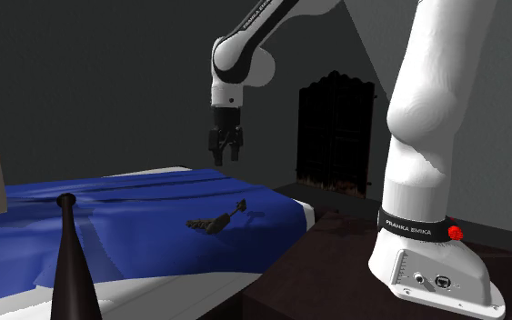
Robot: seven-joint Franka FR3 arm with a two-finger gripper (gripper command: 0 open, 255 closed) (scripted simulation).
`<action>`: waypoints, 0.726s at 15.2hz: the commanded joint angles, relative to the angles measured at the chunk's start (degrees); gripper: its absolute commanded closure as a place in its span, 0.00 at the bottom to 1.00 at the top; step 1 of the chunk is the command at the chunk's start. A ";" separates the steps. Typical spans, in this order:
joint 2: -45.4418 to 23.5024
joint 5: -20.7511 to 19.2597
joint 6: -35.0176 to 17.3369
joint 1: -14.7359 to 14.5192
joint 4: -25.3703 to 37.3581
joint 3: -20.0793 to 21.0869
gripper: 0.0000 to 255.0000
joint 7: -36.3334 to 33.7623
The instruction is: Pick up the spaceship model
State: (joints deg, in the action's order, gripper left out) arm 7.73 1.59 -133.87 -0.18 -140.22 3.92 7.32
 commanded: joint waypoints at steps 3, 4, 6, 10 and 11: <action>-9.20 -0.84 -6.27 -0.10 3.03 0.26 0.00 -0.12; -11.51 -1.09 -7.61 -0.12 4.01 0.24 0.00 -0.10; -16.14 -1.64 -10.08 -0.18 6.20 0.17 0.00 -0.10; -25.39 -2.76 -14.10 -0.45 11.47 -0.11 0.00 -0.11; -27.70 -3.02 -14.91 -0.54 12.97 -0.20 0.00 -0.10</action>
State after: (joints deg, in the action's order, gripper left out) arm -17.06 -1.10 -147.81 -0.63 -129.24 3.85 7.22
